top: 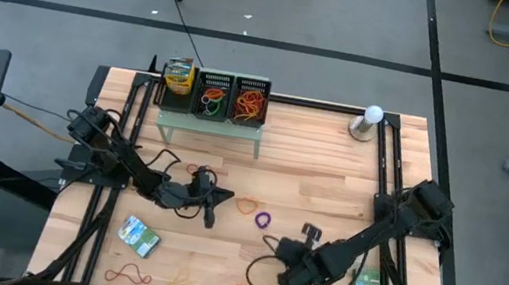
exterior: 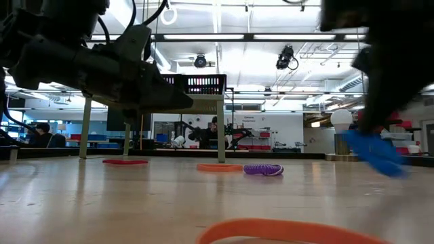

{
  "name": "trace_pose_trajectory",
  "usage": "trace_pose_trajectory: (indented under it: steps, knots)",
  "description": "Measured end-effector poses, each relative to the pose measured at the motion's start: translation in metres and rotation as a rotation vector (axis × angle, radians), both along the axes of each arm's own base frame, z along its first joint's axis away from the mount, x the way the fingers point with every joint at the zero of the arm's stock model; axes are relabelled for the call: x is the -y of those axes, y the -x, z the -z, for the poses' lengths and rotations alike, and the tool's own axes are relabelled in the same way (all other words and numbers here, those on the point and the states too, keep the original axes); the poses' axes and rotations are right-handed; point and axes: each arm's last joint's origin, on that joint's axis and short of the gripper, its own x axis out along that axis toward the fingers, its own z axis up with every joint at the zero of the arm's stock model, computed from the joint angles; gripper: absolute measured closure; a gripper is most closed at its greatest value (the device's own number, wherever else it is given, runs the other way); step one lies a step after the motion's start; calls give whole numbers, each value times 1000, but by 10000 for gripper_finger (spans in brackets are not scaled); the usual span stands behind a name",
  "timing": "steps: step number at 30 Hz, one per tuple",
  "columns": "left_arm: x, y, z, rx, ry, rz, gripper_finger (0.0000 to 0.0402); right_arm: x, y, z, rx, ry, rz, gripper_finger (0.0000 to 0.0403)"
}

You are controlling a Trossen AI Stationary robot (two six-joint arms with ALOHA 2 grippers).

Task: Pick & Place Office Desk Supplies
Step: Put the blue spring keychain into the middle black bin on the shelf

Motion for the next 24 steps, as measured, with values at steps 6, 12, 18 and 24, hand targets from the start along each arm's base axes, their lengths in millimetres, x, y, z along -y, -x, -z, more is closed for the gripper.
trace_pose_trajectory:
  steps: [6, 12, 18, 24]
  knots:
    - [2, -1, -1, 8, 24, 62, 342, 35, -22, -6, 195, 180, 229, 394]
    - [6, -10, -6, 38, 40, 62, 274, 54, -42, -10, 365, 247, 334, 394]
    - [10, -24, 7, -32, 5, 59, 221, 58, -45, -8, 270, 195, 250, 393]
    - [7, -31, 15, -50, 20, 85, 207, 72, -25, 3, 44, 107, 366, 347]
